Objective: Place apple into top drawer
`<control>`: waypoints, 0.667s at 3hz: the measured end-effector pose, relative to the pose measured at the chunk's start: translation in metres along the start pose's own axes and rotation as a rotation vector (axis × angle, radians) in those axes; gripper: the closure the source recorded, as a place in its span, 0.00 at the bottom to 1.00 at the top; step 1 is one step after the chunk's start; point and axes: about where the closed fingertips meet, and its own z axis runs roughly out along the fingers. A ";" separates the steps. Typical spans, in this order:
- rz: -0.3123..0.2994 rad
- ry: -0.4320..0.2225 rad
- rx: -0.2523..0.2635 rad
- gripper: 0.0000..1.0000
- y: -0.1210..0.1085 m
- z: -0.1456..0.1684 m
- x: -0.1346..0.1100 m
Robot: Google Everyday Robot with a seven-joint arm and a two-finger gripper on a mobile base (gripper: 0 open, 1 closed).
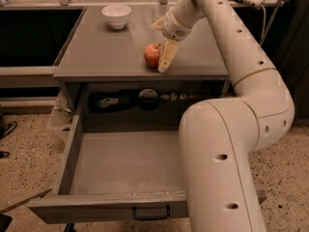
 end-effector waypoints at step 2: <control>0.014 -0.001 -0.024 0.40 0.003 0.006 0.002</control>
Offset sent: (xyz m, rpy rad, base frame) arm -0.0011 0.0005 -0.0059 -0.0013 0.0238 0.0007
